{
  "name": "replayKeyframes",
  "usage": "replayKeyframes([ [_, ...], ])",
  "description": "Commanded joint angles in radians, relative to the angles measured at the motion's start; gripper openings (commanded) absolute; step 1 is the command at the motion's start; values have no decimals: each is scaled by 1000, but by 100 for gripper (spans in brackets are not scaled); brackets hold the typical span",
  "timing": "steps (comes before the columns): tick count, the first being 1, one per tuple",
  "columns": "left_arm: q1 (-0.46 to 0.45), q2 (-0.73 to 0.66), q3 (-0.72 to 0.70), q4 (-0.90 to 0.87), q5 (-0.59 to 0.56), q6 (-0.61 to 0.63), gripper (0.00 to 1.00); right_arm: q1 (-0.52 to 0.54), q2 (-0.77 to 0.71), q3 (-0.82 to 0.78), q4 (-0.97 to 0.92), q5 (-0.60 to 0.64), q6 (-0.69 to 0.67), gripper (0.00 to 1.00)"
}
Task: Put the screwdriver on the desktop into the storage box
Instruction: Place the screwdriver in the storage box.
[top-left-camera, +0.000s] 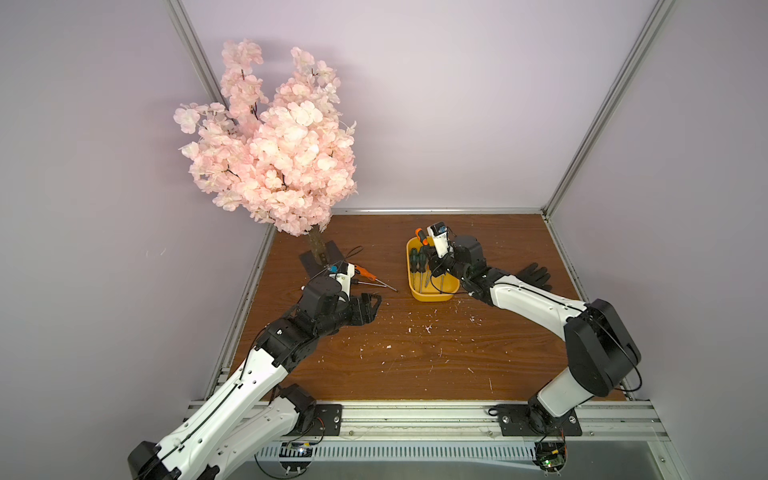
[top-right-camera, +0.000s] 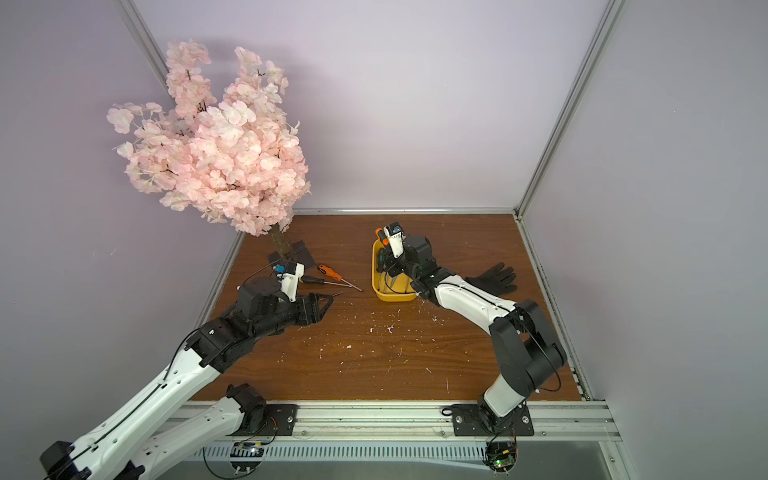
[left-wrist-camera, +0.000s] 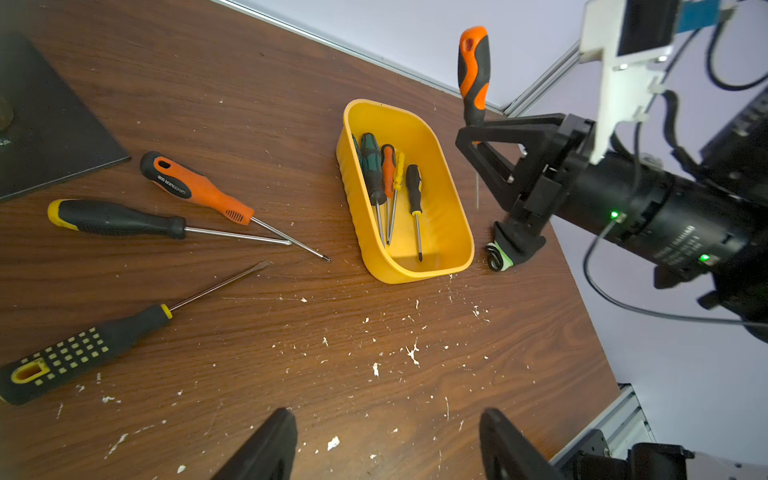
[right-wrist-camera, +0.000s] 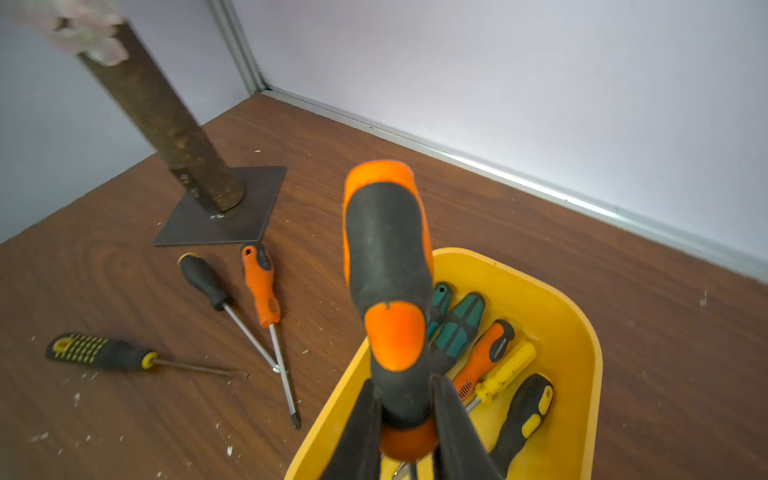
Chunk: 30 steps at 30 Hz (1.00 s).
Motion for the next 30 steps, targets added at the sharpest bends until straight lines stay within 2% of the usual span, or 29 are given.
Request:
replayKeyframes([
  [1, 5, -18, -12, 17, 17, -17, 73, -16, 45, 71, 15, 51, 217, 6],
  [7, 5, -27, -29, 15, 28, -13, 73, -21, 124, 126, -55, 121, 342, 7],
  [15, 5, -30, -47, 23, 33, -6, 72, -24, 188, 159, -155, 184, 435, 8],
  [30, 5, -22, -61, 45, 36, -20, 72, -25, 239, 121, -194, 206, 492, 11],
])
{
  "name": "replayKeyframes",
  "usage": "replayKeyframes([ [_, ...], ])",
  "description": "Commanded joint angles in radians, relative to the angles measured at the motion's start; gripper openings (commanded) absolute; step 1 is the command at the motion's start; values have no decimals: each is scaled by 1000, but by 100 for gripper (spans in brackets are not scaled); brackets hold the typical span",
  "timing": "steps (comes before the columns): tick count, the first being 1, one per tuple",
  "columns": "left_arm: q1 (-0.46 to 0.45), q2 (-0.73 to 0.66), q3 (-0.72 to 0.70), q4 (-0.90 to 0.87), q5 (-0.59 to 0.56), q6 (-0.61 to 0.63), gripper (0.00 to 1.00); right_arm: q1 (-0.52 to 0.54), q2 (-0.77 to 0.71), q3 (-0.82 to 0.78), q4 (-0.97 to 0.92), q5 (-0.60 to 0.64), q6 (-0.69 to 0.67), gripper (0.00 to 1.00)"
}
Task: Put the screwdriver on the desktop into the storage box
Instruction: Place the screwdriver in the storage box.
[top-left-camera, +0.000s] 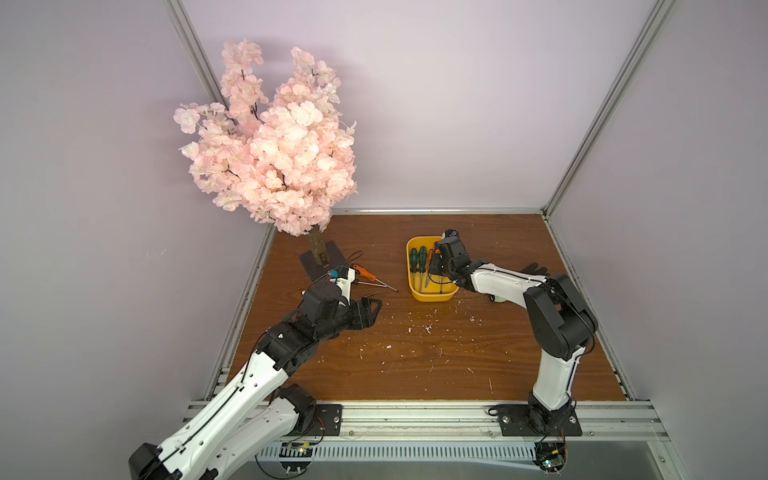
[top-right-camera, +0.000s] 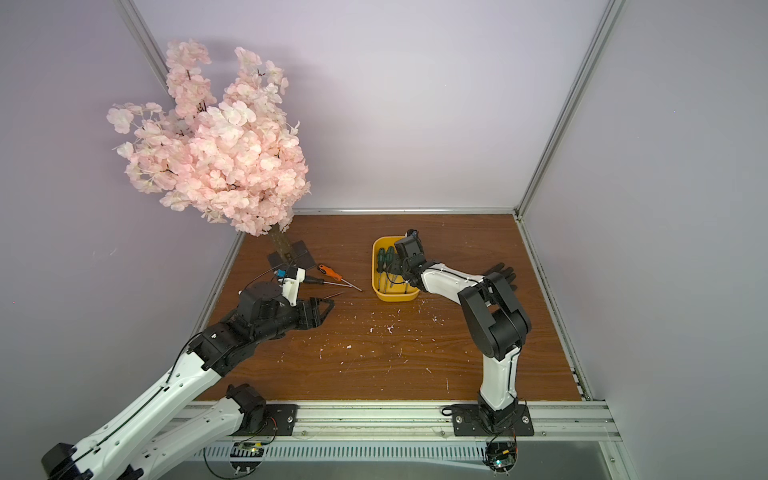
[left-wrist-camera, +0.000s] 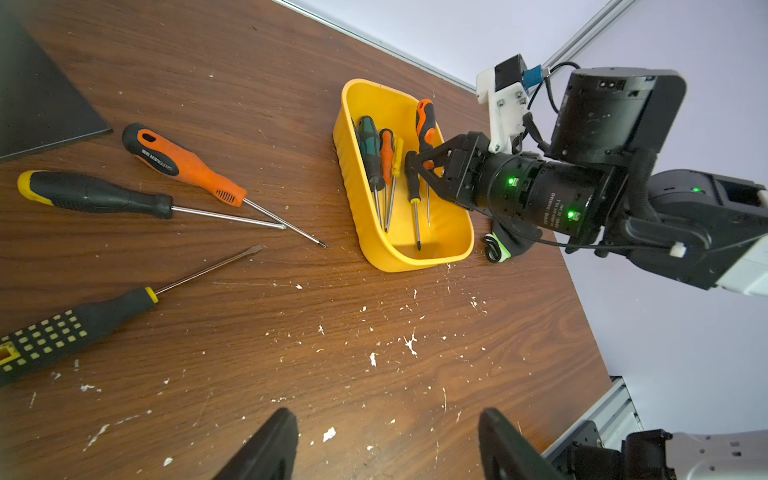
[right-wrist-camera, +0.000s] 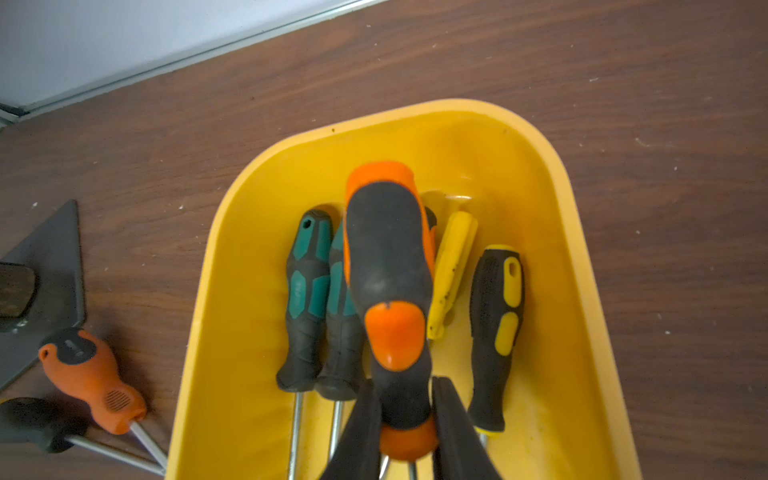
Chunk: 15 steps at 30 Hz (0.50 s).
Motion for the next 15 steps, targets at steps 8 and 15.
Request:
replayKeyframes([
  [8, 5, -3, -15, 19, 7, -6, 72, 1, 16, -6, 1, 38, 48, 12],
  [15, 5, -9, -20, 17, 3, -4, 72, 0, 34, -2, -7, 39, 69, 18],
])
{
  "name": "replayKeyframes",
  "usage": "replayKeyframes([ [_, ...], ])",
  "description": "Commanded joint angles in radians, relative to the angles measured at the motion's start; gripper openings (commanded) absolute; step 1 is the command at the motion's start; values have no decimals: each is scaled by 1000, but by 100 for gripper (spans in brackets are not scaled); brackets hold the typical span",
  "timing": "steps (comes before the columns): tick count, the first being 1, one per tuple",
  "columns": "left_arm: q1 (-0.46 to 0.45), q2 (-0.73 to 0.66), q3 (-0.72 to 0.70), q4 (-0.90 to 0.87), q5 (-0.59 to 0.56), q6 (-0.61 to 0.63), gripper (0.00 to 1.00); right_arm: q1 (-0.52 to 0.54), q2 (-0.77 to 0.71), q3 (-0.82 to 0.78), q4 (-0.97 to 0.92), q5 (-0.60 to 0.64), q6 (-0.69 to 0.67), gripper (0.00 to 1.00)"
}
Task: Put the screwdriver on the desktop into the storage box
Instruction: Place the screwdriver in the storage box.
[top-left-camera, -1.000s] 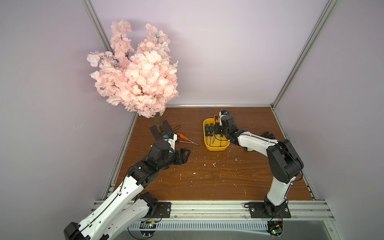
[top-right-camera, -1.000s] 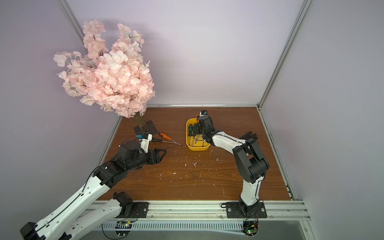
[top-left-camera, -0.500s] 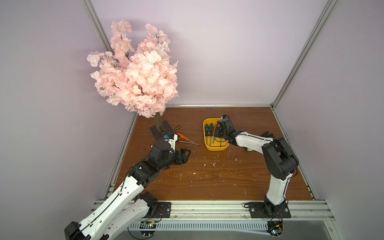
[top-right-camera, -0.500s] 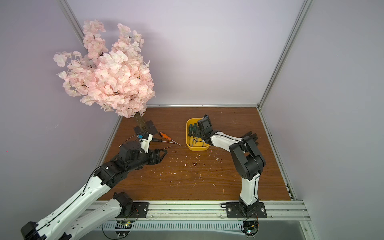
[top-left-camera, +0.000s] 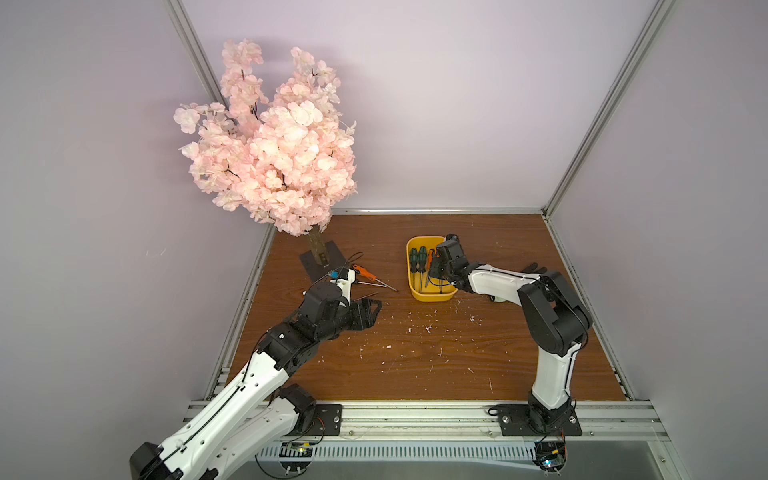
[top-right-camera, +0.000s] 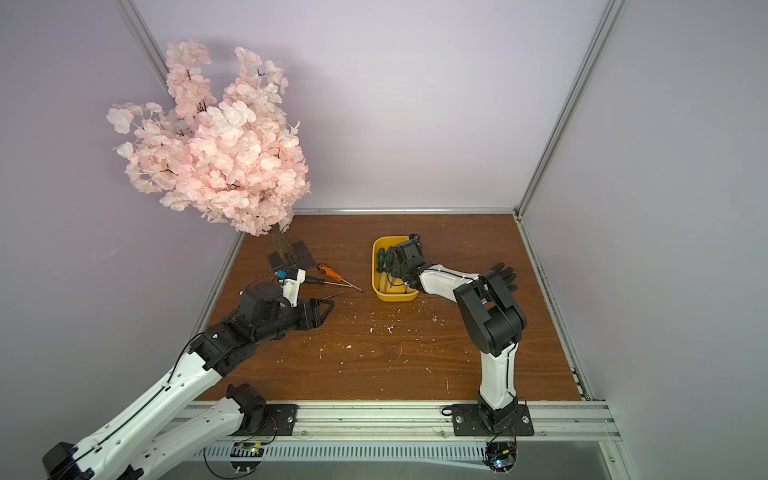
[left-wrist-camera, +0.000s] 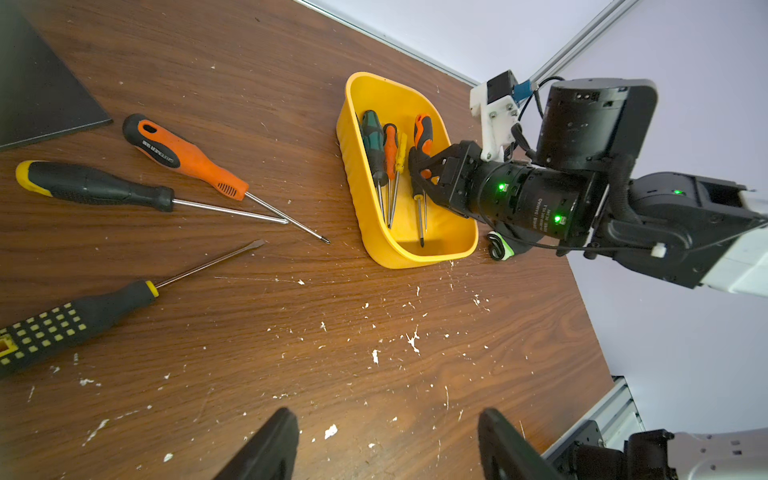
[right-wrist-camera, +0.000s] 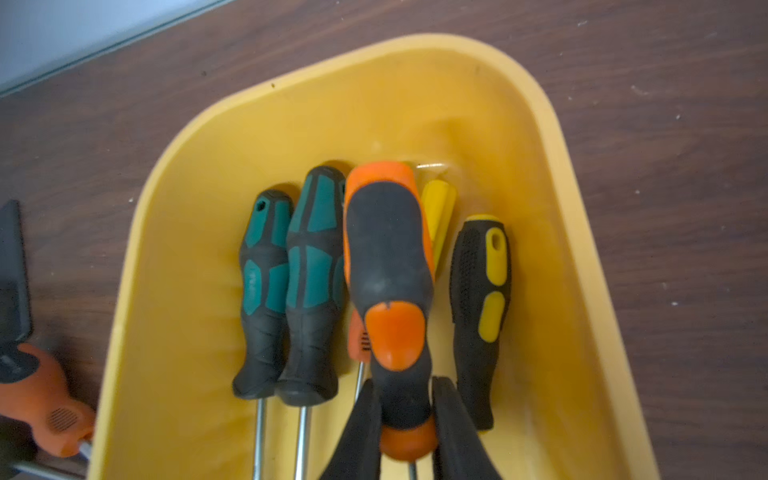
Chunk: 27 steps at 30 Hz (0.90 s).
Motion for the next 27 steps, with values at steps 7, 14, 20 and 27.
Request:
replayKeyframes([
  [7, 5, -4, -8, 13, -5, 6, 72, -2, -44, 4, -1, 53, 21, 36],
  [14, 5, 13, 10, 15, -18, 13, 72, -1, -114, 10, 10, 60, -11, 46],
  [20, 5, 28, 31, 12, -44, 17, 72, -1, -229, -29, 53, 49, -78, 46],
  [27, 5, 60, 37, 24, -81, 8, 72, -2, -426, -163, 133, 14, -215, 99],
])
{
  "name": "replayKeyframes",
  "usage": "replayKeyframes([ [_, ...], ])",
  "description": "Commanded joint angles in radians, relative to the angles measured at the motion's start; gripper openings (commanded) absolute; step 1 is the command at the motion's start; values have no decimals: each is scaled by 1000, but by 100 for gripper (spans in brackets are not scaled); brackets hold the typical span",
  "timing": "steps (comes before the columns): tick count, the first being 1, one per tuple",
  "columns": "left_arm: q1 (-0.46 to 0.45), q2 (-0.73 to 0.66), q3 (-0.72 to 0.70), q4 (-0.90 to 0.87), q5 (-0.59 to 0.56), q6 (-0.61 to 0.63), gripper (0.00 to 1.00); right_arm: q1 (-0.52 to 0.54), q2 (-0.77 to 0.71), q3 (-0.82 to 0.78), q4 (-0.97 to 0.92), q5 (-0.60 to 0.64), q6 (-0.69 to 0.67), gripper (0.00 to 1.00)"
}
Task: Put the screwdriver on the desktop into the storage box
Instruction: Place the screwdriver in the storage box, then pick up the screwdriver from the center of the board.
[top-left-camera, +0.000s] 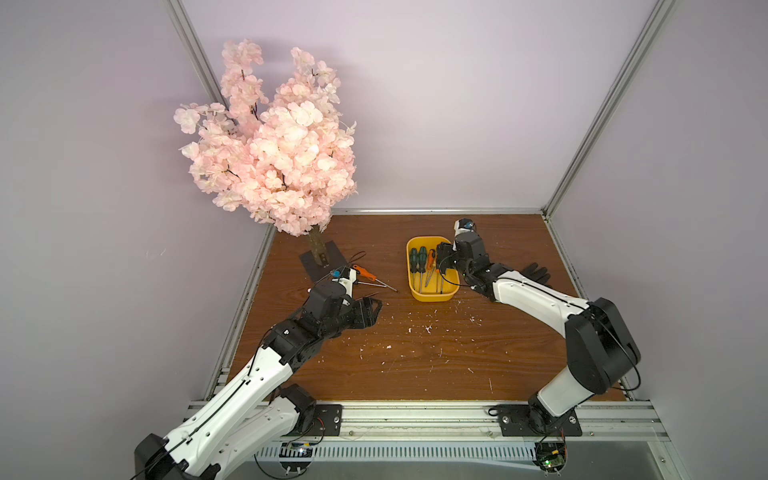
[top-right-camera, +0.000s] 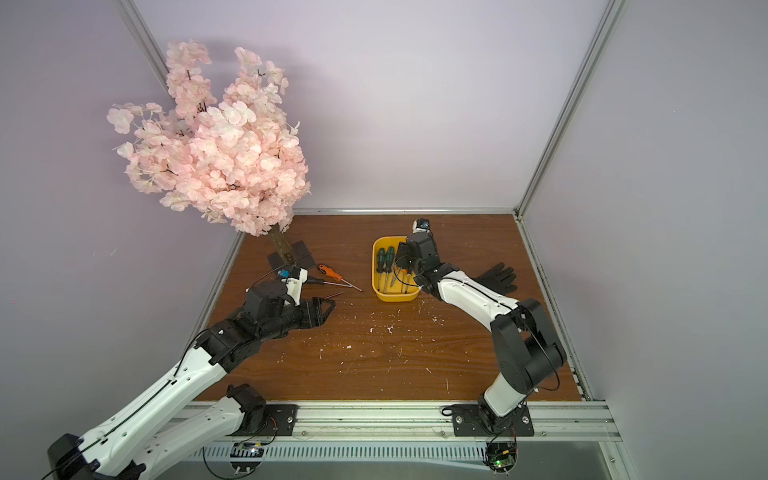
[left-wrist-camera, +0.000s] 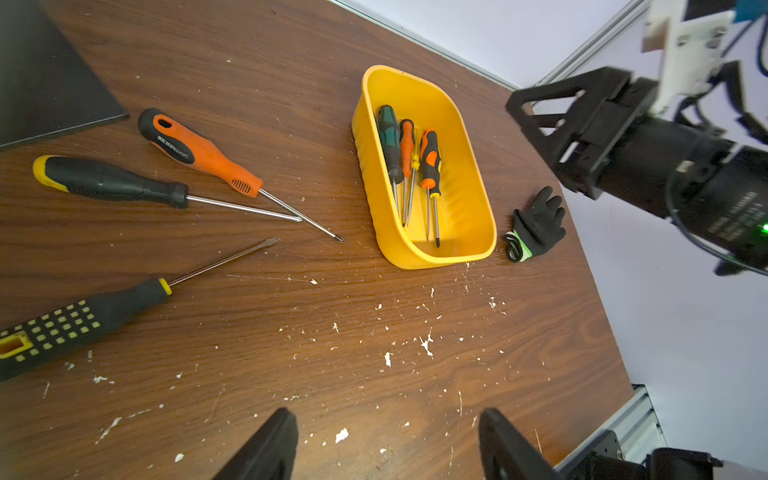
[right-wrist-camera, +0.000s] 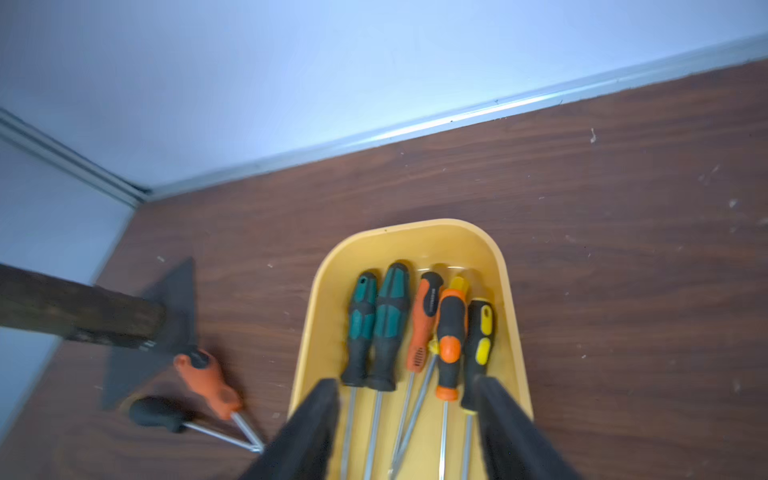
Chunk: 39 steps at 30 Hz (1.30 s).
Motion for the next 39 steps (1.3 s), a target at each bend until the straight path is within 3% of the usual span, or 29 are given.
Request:
replayKeyframes([
  [1, 4, 17, 35, 17, -44, 7, 72, 0, -106, -60, 69, -18, -100, 99],
  [6, 5, 51, 54, -3, -101, 9, 74, -2, -270, -198, 135, -30, -133, 99],
  [10, 7, 81, 62, -13, -141, 6, 77, -43, -424, -305, 128, -105, -8, 99],
  [14, 15, 115, 59, -21, -183, -1, 78, -67, -528, -371, 135, -227, -66, 98],
  [20, 60, 151, 39, -12, -190, 2, 77, -68, -647, -423, 64, -243, -129, 94],
  [39, 249, 280, -43, 47, -96, 67, 74, -68, -745, -466, -42, -336, -227, 93],
])
